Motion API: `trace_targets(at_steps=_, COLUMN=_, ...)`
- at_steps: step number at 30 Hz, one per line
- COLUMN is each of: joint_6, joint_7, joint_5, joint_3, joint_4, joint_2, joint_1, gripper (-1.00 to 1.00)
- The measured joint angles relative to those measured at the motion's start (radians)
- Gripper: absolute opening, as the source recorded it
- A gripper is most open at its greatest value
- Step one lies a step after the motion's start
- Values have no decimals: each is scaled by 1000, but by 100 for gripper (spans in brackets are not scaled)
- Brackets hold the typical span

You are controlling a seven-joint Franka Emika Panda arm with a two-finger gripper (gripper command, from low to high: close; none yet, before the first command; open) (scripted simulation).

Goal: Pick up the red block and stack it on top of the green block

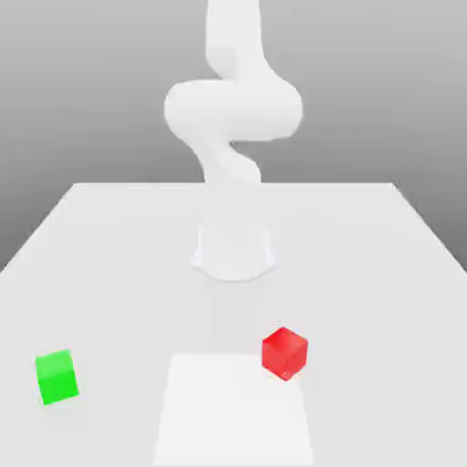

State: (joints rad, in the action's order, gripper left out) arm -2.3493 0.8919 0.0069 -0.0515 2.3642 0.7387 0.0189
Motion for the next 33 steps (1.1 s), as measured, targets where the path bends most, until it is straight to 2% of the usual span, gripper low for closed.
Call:
trace_targets(at_steps=13, joint_6=-304, joint_7=569, joint_5=66, joint_3=-261, joint_4=395, joint_2=-398, joint_1=91, gripper=0)
trace_targets(at_steps=17, joint_6=-437, joint_7=746, joint_5=144, joint_3=-315, joint_4=527, joint_2=-580, joint_1=80, gripper=0)
trace_targets(at_steps=26, joint_6=-520, joint_7=615, joint_5=406, joint_3=-319, joint_4=529, joint_2=-717, joint_1=4, gripper=0)
trace_targets(at_steps=33, joint_6=-568, joint_7=559, joint_5=480, joint_3=-326, joint_4=513, joint_2=-797, joint_1=-4, gripper=0)
